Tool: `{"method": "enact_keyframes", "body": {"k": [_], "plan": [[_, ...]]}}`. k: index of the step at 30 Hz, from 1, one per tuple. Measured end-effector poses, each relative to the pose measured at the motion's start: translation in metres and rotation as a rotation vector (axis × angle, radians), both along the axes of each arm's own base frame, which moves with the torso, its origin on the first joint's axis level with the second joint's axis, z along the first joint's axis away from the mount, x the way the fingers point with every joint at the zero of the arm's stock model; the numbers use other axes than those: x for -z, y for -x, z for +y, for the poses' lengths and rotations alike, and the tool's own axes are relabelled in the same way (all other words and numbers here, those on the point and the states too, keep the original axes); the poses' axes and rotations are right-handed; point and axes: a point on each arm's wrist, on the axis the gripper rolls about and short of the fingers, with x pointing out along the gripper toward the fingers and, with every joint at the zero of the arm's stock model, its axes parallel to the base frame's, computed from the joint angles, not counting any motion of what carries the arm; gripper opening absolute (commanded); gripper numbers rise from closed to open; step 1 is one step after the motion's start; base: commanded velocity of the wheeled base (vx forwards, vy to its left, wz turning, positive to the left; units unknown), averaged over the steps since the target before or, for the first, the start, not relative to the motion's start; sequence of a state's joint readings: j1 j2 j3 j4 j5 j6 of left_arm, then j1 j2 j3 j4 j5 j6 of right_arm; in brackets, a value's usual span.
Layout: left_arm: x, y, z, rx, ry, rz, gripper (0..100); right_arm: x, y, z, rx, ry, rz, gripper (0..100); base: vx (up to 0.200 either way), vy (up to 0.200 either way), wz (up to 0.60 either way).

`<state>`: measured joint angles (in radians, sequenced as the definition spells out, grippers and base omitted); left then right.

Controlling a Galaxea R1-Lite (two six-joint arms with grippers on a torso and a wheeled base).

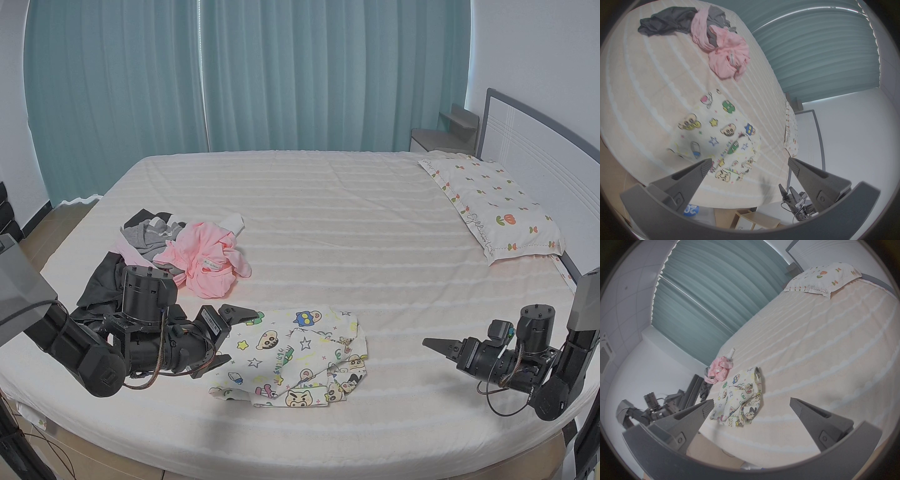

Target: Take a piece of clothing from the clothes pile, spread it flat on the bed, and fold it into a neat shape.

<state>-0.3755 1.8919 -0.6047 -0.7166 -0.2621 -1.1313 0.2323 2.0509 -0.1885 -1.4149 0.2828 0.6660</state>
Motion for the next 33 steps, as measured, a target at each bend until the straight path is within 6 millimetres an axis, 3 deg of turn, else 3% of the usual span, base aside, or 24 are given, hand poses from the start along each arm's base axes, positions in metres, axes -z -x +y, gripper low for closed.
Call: {"method": "enact_keyframes", "body": {"k": [5,15,25,33], "plan": [[0.0,-0.003,0.005,-0.017,0.003,-0.002,100,0.005,-0.011,0.008,0.108,0.069,-0.004,100,0.0,0.2,0.0],[0.002,-0.004,0.009,-0.03,0.001,0.005,100,0.017,-0.019,0.042,0.155,0.21,0.059,100,0.0,0.2,0.0],[0.006,-0.006,0.009,-0.033,0.006,-0.01,100,0.005,-0.051,0.092,0.122,0.355,0.03,100,0.0,0.0,0.0],[0.012,-0.005,0.009,-0.033,0.016,-0.035,100,0.034,-0.07,0.122,0.104,0.659,-0.025,100,0.075,-0.075,0.0]]}}
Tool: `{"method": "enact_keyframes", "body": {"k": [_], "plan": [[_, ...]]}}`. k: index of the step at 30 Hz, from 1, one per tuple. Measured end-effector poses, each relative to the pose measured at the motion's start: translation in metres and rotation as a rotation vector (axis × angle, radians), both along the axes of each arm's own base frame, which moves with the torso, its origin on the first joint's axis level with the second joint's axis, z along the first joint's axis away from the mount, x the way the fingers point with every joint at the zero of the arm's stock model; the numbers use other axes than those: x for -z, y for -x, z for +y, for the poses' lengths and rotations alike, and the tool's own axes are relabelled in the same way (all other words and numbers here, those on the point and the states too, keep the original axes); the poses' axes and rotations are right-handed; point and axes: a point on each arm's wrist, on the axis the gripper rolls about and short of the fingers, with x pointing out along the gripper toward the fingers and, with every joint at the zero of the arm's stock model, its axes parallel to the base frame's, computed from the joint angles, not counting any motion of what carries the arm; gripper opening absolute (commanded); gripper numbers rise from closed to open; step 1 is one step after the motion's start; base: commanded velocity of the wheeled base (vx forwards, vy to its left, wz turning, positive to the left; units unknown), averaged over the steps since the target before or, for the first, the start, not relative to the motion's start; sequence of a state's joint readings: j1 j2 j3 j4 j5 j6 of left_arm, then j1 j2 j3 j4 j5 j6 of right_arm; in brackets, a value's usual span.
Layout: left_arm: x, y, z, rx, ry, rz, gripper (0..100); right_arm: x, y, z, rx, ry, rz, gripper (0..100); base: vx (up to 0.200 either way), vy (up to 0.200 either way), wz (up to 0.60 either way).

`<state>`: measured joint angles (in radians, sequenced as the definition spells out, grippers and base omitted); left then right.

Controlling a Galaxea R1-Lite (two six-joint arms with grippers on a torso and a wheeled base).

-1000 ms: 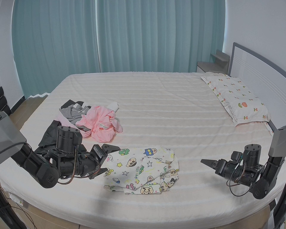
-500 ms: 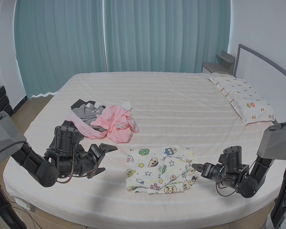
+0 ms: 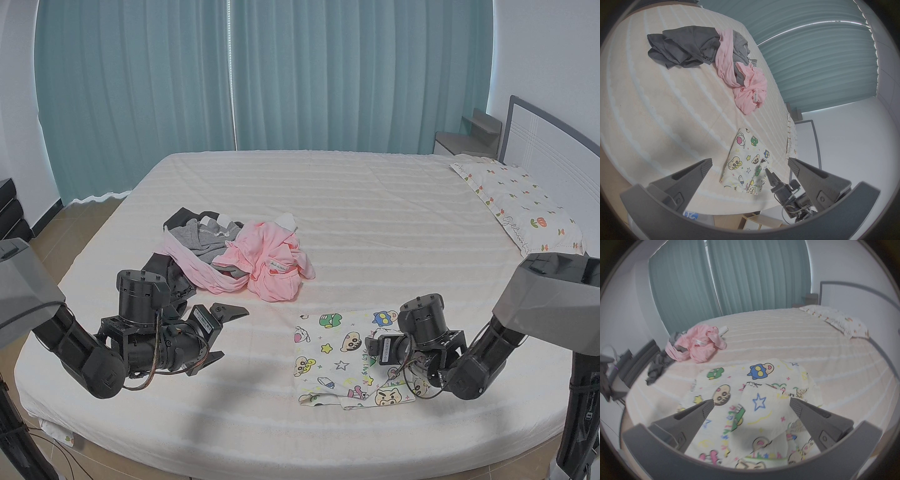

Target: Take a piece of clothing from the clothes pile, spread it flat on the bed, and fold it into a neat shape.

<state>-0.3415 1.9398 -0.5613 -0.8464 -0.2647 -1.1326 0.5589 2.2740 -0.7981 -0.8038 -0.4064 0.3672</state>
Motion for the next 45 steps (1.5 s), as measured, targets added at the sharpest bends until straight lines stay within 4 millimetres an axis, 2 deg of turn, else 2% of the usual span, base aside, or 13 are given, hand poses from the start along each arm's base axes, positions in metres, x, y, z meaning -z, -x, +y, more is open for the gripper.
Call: {"method": "enact_keyframes", "body": {"k": [9,17,23,30,39,45], "plan": [[0.008,0.002,0.0,0.002,0.0,-0.013,100,0.026,-0.016,0.01,0.019,0.187,-0.004,100,0.0,0.0,0.0],[0.013,0.003,0.0,0.002,-0.01,-0.001,100,0.042,-0.018,0.003,0.086,0.309,-0.011,100,0.0,0.0,0.0],[0.014,0.003,0.0,0.002,-0.013,0.002,100,0.042,-0.004,-0.005,0.081,0.336,0.016,100,0.0,0.0,0.0],[0.014,0.003,0.0,0.003,-0.014,0.003,100,0.033,0.022,-0.019,0.071,0.361,0.06,100,0.0,0.0,0.0],[0.015,0.003,-0.001,0.004,-0.015,0.004,100,0.034,0.059,-0.056,0.074,0.401,0.186,100,0.0,0.0,0.0],[0.016,0.002,-0.001,0.003,-0.016,0.008,100,0.037,0.071,-0.08,0.108,0.398,0.24,100,0.0,0.0,0.0]]}}
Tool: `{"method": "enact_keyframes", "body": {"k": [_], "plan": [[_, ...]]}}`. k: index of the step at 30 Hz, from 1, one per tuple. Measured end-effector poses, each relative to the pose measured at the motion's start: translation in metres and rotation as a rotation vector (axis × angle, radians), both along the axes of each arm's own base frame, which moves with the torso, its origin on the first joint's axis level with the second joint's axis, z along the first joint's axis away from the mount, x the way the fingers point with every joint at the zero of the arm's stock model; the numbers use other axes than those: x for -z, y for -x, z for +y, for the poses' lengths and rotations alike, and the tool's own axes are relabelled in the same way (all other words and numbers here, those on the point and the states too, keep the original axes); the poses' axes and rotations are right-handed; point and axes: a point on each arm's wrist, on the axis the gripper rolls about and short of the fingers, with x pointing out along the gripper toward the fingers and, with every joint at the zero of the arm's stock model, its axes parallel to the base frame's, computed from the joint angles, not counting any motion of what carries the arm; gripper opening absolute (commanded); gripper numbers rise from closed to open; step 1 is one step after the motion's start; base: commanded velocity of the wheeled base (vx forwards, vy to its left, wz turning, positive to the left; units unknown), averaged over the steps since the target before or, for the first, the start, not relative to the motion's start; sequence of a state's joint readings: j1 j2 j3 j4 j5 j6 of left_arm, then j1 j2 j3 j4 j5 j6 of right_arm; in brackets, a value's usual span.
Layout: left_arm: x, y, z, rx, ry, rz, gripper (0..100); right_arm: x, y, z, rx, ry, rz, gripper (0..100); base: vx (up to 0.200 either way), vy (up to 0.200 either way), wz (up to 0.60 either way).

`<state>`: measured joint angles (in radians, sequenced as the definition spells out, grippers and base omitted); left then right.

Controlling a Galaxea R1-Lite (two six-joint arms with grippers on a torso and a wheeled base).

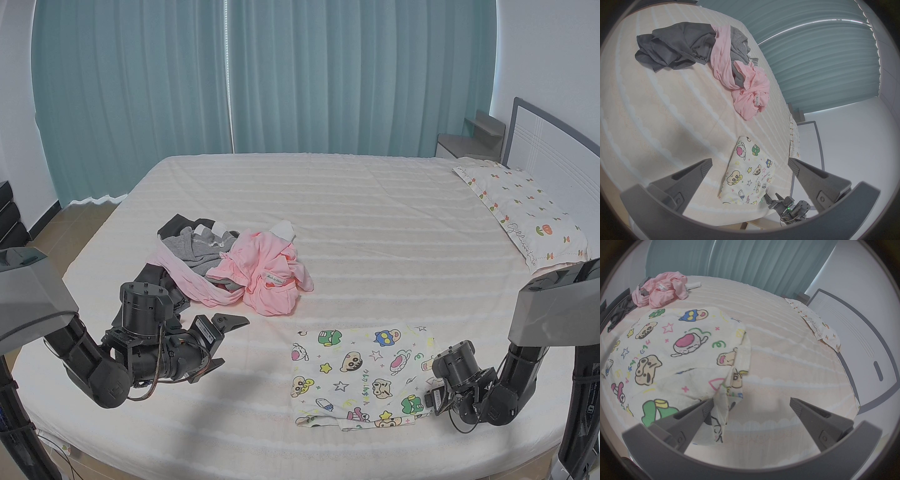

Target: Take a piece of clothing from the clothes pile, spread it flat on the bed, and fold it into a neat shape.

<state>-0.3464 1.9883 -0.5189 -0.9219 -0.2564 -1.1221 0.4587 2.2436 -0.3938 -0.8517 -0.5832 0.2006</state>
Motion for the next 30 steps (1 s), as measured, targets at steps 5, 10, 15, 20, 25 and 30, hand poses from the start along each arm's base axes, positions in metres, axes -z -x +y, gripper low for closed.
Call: {"method": "enact_keyframes", "body": {"k": [5,10,15,20,25,30], "plan": [[0.001,0.0,0.0,0.001,-0.001,0.003,100,-0.004,0.006,-0.012,0.014,-0.057,-0.058,100,0.0,0.0,0.0],[0.001,0.0,0.0,0.0,-0.002,0.005,100,-0.01,0.01,-0.022,0.0,-0.161,-0.129,100,0.0,0.0,0.0],[0.002,0.0,-0.001,0.001,-0.002,0.006,100,-0.015,0.019,-0.029,-0.091,-0.405,-0.113,100,0.0,0.0,0.0],[0.002,0.0,-0.001,0.001,-0.002,0.006,100,-0.015,0.027,-0.035,-0.16,-0.62,-0.056,100,0.0,0.0,0.0],[0.002,0.0,-0.001,0.002,-0.002,0.007,100,-0.003,0.031,-0.04,-0.149,-0.684,-0.021,100,0.0,0.0,0.0],[0.002,-0.001,-0.001,0.002,-0.002,0.006,100,0.012,0.036,-0.042,-0.139,-0.711,0.062,0,0.0,0.0,0.0]]}}
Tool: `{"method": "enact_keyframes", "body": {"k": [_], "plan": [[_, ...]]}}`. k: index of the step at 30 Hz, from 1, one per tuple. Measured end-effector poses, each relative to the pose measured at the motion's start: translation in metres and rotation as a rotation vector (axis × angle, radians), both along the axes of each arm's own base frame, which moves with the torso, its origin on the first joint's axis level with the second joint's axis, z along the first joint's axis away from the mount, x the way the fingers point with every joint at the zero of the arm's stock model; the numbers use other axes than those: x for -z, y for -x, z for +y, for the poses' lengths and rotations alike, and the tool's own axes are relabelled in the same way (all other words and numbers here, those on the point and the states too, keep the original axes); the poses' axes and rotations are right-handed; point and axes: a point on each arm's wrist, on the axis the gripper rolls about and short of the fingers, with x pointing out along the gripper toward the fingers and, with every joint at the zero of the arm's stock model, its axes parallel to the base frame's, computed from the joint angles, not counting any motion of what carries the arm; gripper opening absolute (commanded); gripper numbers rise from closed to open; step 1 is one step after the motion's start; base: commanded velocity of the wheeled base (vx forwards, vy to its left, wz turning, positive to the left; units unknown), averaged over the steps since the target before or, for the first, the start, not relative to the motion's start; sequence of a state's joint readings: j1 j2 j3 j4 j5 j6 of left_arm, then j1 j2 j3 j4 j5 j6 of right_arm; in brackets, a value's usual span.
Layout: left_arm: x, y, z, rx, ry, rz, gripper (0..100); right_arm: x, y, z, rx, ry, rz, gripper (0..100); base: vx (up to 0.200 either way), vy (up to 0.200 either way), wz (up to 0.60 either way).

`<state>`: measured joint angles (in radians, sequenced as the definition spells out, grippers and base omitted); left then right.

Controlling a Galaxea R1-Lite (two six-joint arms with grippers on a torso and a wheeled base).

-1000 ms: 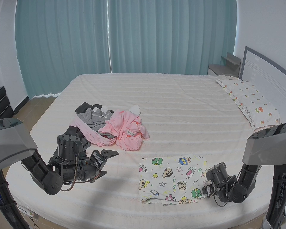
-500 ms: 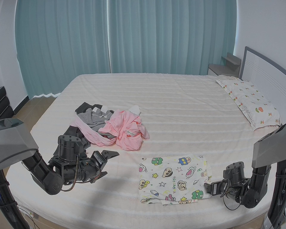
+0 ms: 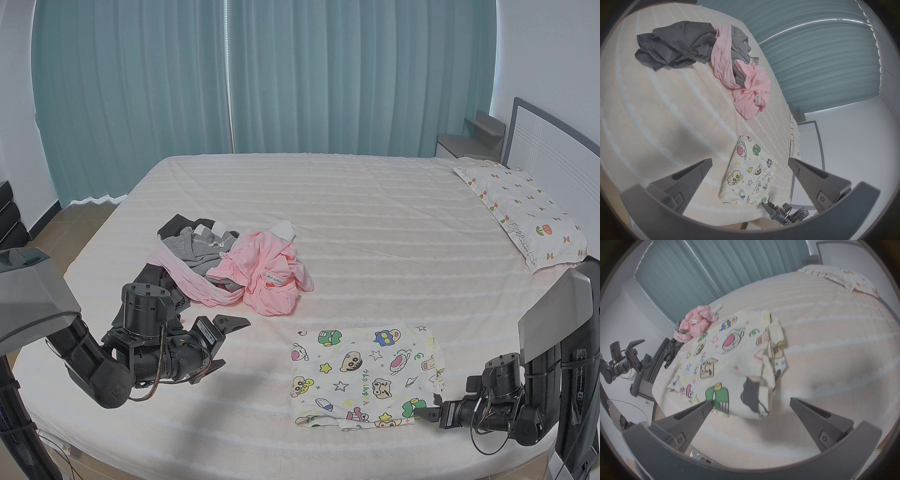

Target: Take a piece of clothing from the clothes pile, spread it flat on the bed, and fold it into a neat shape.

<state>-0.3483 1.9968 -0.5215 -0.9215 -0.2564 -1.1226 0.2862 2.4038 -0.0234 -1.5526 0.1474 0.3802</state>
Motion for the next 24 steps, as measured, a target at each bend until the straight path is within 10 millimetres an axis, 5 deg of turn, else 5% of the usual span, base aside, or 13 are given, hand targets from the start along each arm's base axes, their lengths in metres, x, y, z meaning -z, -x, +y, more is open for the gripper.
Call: {"method": "enact_keyframes", "body": {"k": [24], "plan": [[0.0004,0.0004,0.0001,0.0,-0.001,0.002,100,-0.0011,-0.0008,-0.0069,0.034,-0.012,0.005,0,0.0,0.0,0.0]]}}
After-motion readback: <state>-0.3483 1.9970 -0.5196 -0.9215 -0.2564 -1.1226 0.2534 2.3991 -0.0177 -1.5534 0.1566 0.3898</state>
